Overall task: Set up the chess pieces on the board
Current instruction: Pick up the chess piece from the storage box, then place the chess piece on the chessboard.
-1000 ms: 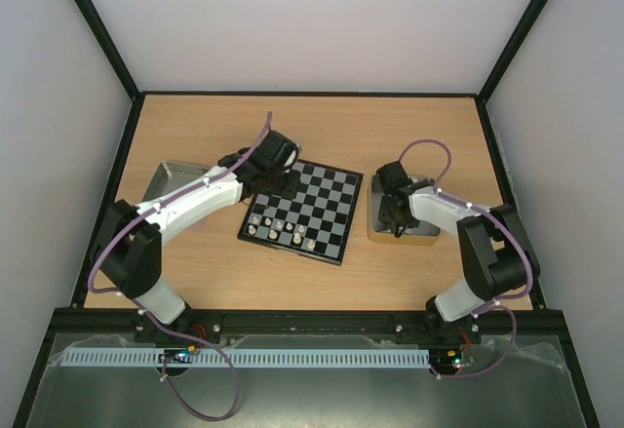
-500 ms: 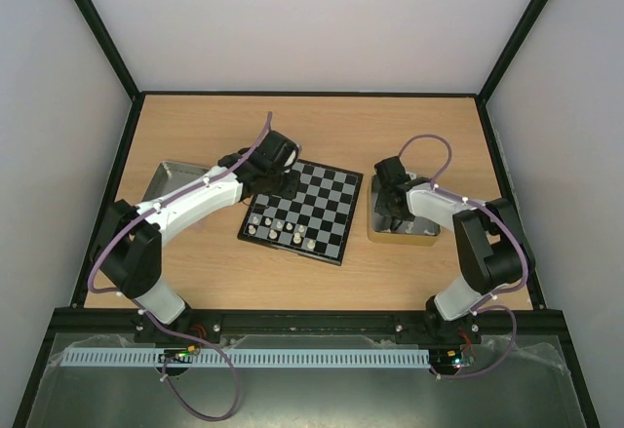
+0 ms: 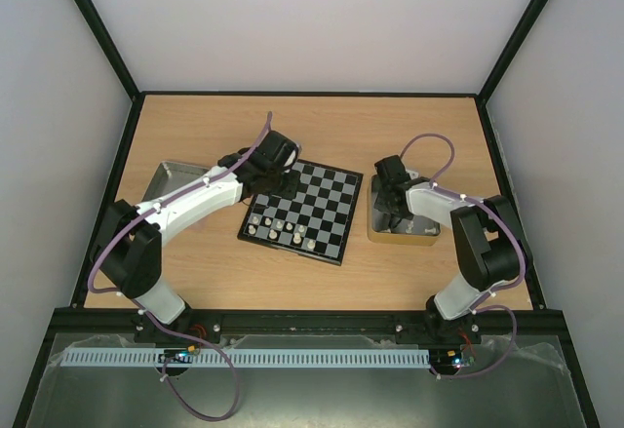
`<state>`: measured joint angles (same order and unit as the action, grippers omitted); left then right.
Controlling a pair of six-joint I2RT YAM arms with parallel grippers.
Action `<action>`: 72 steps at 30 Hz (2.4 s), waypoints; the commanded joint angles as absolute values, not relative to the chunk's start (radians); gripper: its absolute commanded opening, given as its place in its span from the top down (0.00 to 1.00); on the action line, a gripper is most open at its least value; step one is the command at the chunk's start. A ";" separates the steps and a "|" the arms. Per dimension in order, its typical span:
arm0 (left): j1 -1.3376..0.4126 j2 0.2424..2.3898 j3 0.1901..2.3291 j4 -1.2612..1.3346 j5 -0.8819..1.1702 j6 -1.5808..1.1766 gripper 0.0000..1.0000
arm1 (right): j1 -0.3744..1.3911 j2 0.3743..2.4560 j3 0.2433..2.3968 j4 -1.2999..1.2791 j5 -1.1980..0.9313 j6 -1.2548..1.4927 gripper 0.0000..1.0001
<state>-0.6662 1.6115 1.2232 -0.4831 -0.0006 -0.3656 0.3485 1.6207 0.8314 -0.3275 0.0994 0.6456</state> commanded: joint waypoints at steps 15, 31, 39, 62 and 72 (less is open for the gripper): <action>-0.647 1.554 1.223 -0.459 0.033 -0.398 0.59 | 0.344 1.577 0.779 -0.355 0.047 0.720 0.86; -0.583 1.409 1.193 -0.332 0.261 -0.480 0.44 | 0.346 1.180 0.761 -0.129 -0.187 0.640 0.91; -0.550 1.389 1.233 -0.226 0.569 -0.540 0.22 | 0.377 1.092 0.724 0.219 -0.736 0.613 0.94; -0.540 1.422 1.250 -0.214 0.950 -0.613 0.60 | 0.537 1.132 0.821 0.186 -0.941 0.389 0.94; -0.528 1.419 1.278 -0.291 0.977 -0.538 0.80 | 0.538 1.137 0.827 0.162 -0.936 0.361 0.94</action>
